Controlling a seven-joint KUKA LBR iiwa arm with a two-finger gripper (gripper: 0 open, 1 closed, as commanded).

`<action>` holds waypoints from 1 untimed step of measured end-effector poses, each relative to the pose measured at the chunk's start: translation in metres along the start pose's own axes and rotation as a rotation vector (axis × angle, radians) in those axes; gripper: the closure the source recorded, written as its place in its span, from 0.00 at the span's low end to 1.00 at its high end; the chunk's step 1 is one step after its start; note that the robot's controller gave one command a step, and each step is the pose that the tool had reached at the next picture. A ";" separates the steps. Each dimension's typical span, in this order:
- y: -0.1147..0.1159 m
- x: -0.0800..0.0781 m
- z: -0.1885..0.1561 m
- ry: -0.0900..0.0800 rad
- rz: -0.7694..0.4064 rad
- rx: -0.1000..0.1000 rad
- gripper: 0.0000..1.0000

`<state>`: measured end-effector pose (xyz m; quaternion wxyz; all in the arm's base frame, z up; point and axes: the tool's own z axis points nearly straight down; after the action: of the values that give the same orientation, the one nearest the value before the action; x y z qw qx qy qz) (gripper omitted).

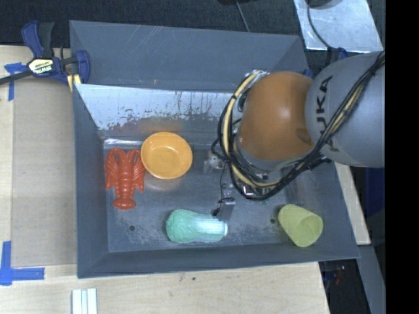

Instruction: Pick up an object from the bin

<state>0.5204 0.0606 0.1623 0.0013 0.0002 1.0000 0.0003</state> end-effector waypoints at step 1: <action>0.028 0.036 0.092 0.001 -0.047 -0.001 0.00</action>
Offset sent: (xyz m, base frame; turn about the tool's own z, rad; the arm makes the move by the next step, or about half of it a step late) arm 0.0651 0.0459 -0.0266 -0.2443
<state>0.4852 0.0884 0.0698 0.0010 -0.0234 0.9997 0.0008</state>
